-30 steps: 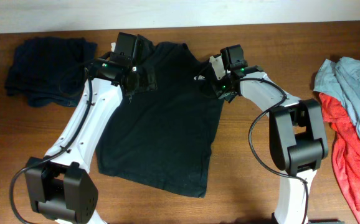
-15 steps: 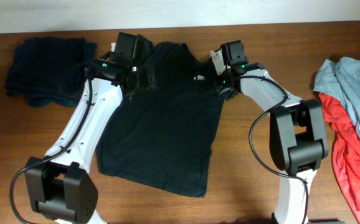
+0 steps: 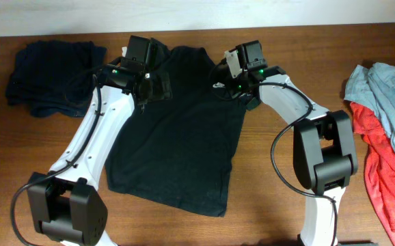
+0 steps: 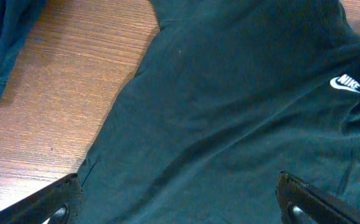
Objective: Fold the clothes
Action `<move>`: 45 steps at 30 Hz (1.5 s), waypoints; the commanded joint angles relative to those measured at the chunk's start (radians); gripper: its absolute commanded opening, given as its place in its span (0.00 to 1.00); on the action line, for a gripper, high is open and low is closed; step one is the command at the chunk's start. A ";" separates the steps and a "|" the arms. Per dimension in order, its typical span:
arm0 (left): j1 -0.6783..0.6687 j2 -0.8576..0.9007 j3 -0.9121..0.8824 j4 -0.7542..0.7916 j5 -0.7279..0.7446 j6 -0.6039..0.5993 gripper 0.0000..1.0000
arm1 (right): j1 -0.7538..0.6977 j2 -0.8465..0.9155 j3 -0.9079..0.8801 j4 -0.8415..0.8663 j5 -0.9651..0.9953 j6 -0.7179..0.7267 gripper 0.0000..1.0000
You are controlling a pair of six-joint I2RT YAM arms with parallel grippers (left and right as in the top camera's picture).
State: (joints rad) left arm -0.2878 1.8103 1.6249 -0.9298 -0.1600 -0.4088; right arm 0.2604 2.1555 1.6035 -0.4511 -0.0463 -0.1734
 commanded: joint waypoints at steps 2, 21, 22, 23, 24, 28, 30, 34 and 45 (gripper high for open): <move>0.002 0.006 -0.006 0.002 0.006 0.002 0.99 | 0.005 0.023 0.016 0.020 -0.001 0.014 0.32; 0.002 0.006 -0.006 0.002 0.006 0.002 0.99 | -0.002 0.067 0.016 0.048 0.071 0.014 0.40; 0.002 0.006 -0.006 0.002 0.006 0.002 0.99 | -0.006 0.067 0.016 0.048 0.070 0.015 0.40; 0.002 0.006 -0.006 0.002 0.006 0.002 0.99 | -0.007 0.067 0.016 0.047 0.070 0.015 0.40; 0.002 0.006 -0.006 0.002 0.006 0.002 0.99 | -0.008 0.067 0.016 0.048 0.070 0.015 0.40; 0.002 0.006 -0.006 0.002 0.006 0.002 0.99 | -0.007 0.067 0.016 0.053 0.070 0.015 0.41; 0.002 0.006 -0.006 0.002 0.006 0.002 0.99 | -0.007 0.067 0.016 0.059 0.070 0.015 0.41; 0.002 0.006 -0.006 0.002 0.006 0.002 0.99 | -0.011 0.067 0.016 0.065 0.079 0.014 0.47; 0.002 0.006 -0.006 0.002 0.006 0.002 0.99 | -0.021 0.067 0.016 0.064 0.085 0.014 0.49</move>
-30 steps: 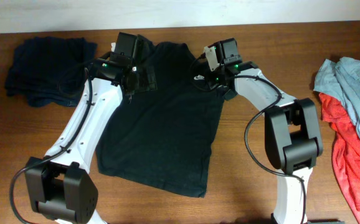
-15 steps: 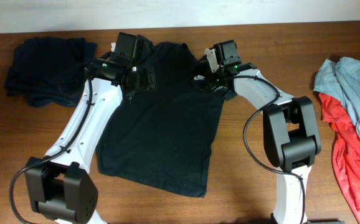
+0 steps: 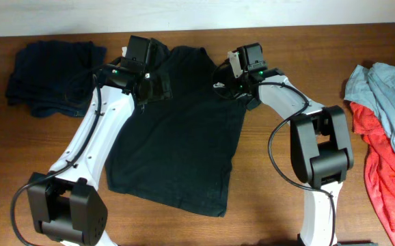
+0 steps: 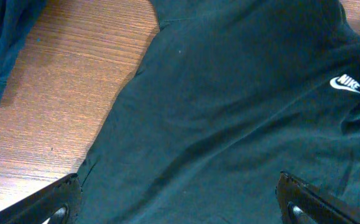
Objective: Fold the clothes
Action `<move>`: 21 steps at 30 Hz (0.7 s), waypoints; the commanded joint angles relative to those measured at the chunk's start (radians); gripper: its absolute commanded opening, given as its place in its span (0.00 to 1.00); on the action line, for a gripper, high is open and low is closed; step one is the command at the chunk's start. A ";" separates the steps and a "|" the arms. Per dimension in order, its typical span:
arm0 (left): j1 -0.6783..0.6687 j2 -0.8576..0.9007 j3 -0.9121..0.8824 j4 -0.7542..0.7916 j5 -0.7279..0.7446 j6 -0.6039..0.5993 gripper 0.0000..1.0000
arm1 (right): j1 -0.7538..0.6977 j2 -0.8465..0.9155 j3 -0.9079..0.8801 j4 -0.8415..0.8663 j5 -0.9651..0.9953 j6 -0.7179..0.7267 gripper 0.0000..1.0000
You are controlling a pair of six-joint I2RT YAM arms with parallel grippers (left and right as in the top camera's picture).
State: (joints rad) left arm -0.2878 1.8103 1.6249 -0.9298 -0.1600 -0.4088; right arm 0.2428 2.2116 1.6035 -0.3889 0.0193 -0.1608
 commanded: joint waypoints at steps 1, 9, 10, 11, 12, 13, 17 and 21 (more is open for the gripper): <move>0.002 0.006 -0.006 0.002 0.006 0.002 0.99 | -0.003 0.011 0.016 0.003 0.019 0.002 0.49; 0.002 0.006 -0.006 0.002 0.006 0.002 0.99 | 0.000 0.009 0.017 0.004 0.015 0.007 0.50; 0.002 0.006 -0.006 0.002 0.006 0.002 0.99 | 0.000 0.006 0.018 0.004 0.016 0.013 0.50; 0.002 0.006 -0.006 0.002 0.006 0.002 0.99 | 0.000 0.003 0.018 0.004 0.015 0.013 0.50; 0.002 0.006 -0.006 0.002 0.006 0.002 0.99 | 0.000 -0.003 0.018 0.004 0.015 0.013 0.50; 0.002 0.006 -0.006 0.002 0.006 0.002 0.99 | 0.000 -0.011 0.018 0.004 0.015 0.014 0.50; 0.002 0.006 -0.006 0.002 0.006 0.002 0.99 | 0.000 -0.039 0.018 0.003 0.012 0.059 0.50; 0.002 0.006 -0.006 0.002 0.006 0.002 0.99 | 0.001 -0.039 0.018 -0.004 -0.037 0.077 0.49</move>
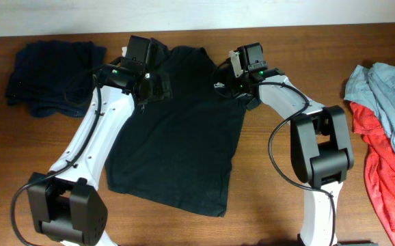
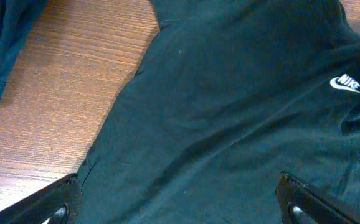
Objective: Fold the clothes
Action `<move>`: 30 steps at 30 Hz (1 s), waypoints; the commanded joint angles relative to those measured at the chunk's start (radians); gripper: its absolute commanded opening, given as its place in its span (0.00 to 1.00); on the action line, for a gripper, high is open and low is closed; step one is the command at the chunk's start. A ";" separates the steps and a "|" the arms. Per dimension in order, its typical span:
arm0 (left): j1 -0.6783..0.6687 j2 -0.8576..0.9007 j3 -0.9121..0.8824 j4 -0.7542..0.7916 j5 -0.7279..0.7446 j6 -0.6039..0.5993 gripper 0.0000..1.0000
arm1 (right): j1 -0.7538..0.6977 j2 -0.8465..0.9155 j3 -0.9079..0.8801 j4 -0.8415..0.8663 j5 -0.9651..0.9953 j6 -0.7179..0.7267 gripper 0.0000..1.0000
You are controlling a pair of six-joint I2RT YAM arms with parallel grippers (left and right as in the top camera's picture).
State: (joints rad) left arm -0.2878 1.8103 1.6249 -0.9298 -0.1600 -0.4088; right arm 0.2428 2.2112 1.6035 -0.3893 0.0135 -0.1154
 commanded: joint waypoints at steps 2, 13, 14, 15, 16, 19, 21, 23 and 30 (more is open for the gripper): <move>0.002 0.006 -0.006 0.002 0.006 0.002 0.99 | 0.003 -0.033 0.018 -0.008 -0.056 0.055 0.48; 0.002 0.006 -0.006 0.002 0.006 0.002 0.99 | 0.012 0.008 0.018 0.003 -0.058 0.069 0.48; 0.002 0.006 -0.006 0.002 0.006 0.002 0.99 | 0.012 0.008 0.018 0.005 -0.058 0.069 0.48; 0.002 0.006 -0.006 0.002 0.006 0.002 0.99 | 0.012 0.008 0.018 0.005 -0.058 0.069 0.48; 0.002 0.006 -0.006 0.002 0.006 0.002 0.99 | 0.012 0.008 0.018 0.006 -0.058 0.069 0.48; 0.002 0.006 -0.006 0.002 0.006 0.002 0.99 | 0.012 0.008 0.018 0.006 -0.049 0.068 0.48; 0.002 0.006 -0.006 0.002 0.006 0.002 0.99 | 0.012 0.010 0.018 0.009 -0.032 0.068 0.48; 0.002 0.006 -0.006 0.002 0.006 0.002 0.99 | 0.012 0.016 0.018 0.019 -0.028 0.068 0.48; 0.002 0.006 -0.006 0.002 0.006 0.002 0.99 | 0.012 0.051 0.018 0.040 -0.027 0.068 0.48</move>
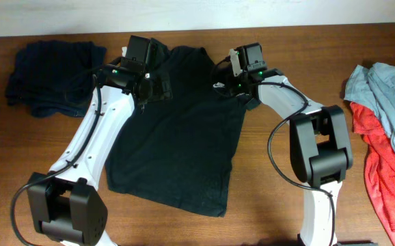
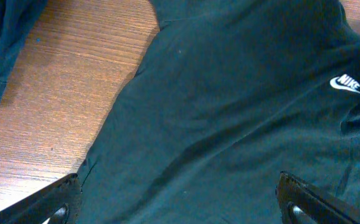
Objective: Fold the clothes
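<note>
A black T-shirt (image 1: 177, 143) lies spread flat on the wooden table (image 1: 307, 205), its white Nike logo (image 2: 345, 84) near the right shoulder. My left gripper (image 1: 154, 87) hovers over the shirt's upper left, open wide; its fingertips (image 2: 55, 202) show at the bottom corners of the left wrist view with only cloth beneath. My right gripper (image 1: 237, 90) sits low at the shirt's right shoulder beside the logo. Its jaws are hidden under the wrist.
A folded dark blue garment (image 1: 50, 75) lies at the far left. A heap of red and light blue clothes (image 1: 385, 130) lies at the right edge. Bare wood surrounds the shirt in front and on both sides.
The left gripper hung open over the shirt's upper left at every moment. The right arm stood at the shirt's right shoulder, then its wrist and elbow were slightly further left, and it has stayed there. The shirt lies as before.
</note>
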Action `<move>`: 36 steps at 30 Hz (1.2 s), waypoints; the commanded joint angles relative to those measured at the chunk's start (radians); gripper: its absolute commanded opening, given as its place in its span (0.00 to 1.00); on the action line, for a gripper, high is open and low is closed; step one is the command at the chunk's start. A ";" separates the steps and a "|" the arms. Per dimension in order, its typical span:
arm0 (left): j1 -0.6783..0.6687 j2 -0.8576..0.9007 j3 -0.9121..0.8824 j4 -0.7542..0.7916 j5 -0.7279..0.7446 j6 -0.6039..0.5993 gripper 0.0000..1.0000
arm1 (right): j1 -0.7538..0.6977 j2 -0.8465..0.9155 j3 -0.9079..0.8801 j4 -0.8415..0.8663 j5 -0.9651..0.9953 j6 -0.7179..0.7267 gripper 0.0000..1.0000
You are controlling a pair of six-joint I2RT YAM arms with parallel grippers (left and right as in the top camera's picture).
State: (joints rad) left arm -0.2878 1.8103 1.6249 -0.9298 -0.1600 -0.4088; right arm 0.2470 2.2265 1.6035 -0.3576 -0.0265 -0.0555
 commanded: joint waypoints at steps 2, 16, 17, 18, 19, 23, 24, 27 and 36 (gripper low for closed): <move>0.002 0.006 -0.006 0.002 0.006 0.002 0.99 | 0.008 0.037 0.018 0.019 0.013 0.009 0.48; 0.002 0.006 -0.006 0.002 0.006 0.002 0.99 | 0.007 -0.005 0.019 0.056 0.030 0.008 0.34; 0.002 0.006 -0.006 0.002 0.006 0.002 0.99 | 0.007 -0.009 0.020 0.059 0.043 0.008 0.31; 0.002 0.006 -0.006 0.002 0.006 0.002 0.99 | 0.007 -0.010 0.022 0.060 0.055 0.008 0.28; 0.002 0.006 -0.006 0.002 0.006 0.002 0.99 | 0.007 -0.010 0.025 0.059 0.067 0.008 0.25; 0.002 0.006 -0.006 0.002 0.006 0.002 0.99 | 0.007 -0.010 0.026 0.056 0.093 -0.019 0.04; 0.002 0.006 -0.006 0.002 0.006 0.002 0.99 | 0.007 -0.010 0.026 0.056 0.099 -0.019 0.04; 0.002 0.006 -0.006 0.002 0.006 0.002 0.99 | 0.006 -0.010 0.026 0.064 0.159 -0.019 0.04; 0.002 0.006 -0.006 0.002 0.006 0.002 0.99 | 0.006 -0.010 0.026 0.126 0.352 -0.188 0.04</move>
State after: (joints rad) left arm -0.2878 1.8103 1.6249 -0.9298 -0.1600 -0.4088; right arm 0.2485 2.2589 1.6039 -0.2508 0.2146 -0.1654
